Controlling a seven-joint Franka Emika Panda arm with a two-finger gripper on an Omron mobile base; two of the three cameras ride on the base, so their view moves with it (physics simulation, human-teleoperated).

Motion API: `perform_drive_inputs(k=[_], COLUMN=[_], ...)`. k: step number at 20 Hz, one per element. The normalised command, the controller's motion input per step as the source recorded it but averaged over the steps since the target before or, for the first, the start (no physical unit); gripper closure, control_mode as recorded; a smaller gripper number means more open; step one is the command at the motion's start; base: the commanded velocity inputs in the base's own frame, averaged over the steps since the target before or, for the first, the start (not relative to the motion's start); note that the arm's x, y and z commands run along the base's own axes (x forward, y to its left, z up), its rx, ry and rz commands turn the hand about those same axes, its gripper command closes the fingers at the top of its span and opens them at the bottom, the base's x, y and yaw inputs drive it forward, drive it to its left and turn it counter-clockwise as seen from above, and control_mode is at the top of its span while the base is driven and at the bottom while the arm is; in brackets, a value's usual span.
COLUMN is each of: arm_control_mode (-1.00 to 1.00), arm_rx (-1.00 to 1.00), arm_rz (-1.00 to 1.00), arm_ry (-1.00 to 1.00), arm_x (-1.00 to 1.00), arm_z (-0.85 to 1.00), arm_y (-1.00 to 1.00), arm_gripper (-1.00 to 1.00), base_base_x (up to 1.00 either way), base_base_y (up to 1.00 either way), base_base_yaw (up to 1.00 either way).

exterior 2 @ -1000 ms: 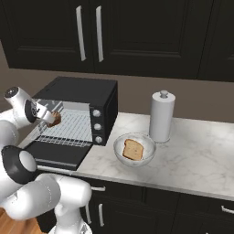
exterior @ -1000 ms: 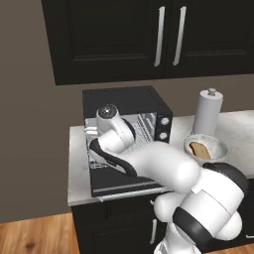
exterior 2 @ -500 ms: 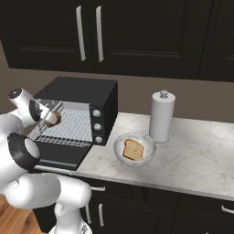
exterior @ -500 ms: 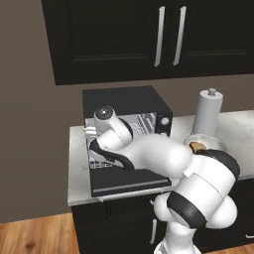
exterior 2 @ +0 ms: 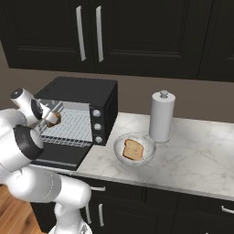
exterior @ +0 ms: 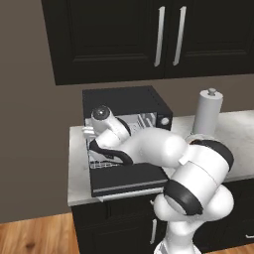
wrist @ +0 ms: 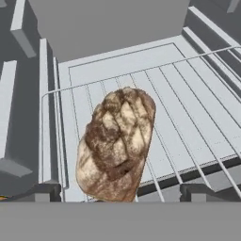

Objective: Pick up the heated bread from the toaster oven and place it in the bowl. Then move the bread bowl to the dining counter.

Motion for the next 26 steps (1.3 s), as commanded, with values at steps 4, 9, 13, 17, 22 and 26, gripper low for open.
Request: perform_drive_inputs(k=[4,9,13,17,22,26], arm_control_mode=[-1.00,-1.00,-1.00,-1.00,-1.00,-1.00], arm_rx=[0.00,0.00,0.00,0.00,0.00,0.00], arm_rz=[0.00,0.00,0.00,-0.01,-0.02,-0.02], arm_ry=[0.00,0.00,0.00,-0.01,-0.01,-0.01], arm_x=[0.06,0.01,0.06,0.06,0.15,0.16], arm_z=[-0.13,-0.21,-0.13,-0.03,0.00,-0.01], arm_y=[0.09,0.00,0.00,0.00,0.00,0.00], arm_gripper=[-1.00,-1.00,-1.00,-1.00,-1.00,-1.00], base_base_x=[0.00,0.00,0.00,0.00,0.00,0.00], base_base_y=[0.00,0.00,0.00,0.00,0.00,0.00], base_base_yaw=[0.00,0.00,0.00,0.00,0.00,0.00])
